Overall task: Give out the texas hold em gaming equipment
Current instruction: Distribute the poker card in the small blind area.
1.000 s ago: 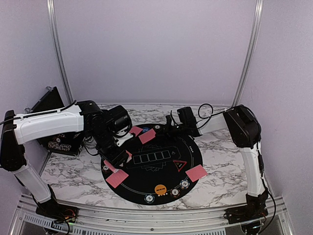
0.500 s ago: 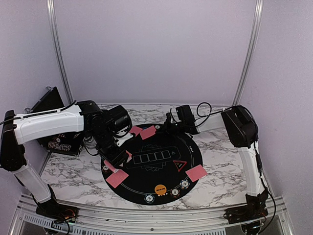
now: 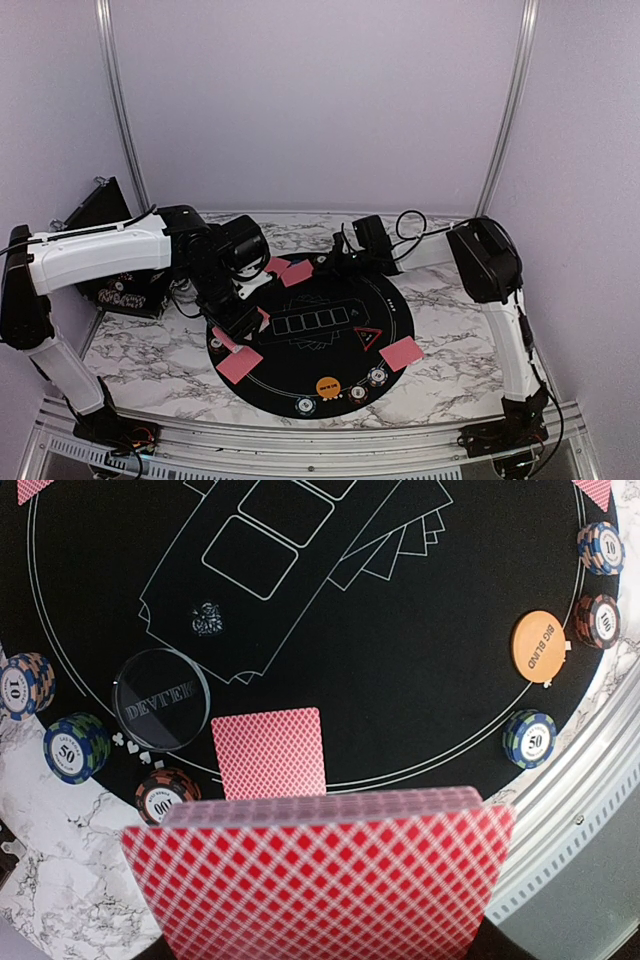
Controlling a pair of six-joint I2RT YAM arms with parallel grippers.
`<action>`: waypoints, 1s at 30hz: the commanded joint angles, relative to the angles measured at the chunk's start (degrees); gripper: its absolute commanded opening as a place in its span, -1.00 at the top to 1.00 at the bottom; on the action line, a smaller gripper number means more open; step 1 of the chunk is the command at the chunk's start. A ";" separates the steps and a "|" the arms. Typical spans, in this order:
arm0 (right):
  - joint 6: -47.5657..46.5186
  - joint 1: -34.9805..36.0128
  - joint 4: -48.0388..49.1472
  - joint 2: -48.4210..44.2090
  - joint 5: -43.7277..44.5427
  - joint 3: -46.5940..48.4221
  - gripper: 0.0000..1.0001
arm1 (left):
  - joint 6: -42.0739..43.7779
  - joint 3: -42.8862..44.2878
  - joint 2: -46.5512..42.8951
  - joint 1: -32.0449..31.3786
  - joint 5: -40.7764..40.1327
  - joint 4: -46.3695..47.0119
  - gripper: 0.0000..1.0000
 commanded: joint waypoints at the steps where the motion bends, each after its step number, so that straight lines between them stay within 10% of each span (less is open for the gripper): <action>1: -1.28 2.10 -1.05 1.01 -0.04 3.17 1.00 | 0.80 0.19 -0.79 0.42 0.43 0.11 -0.15; 30: -0.40 5.59 -5.98 10.26 -0.42 15.39 1.00 | 0.85 -0.11 -1.14 0.41 0.65 0.29 -0.15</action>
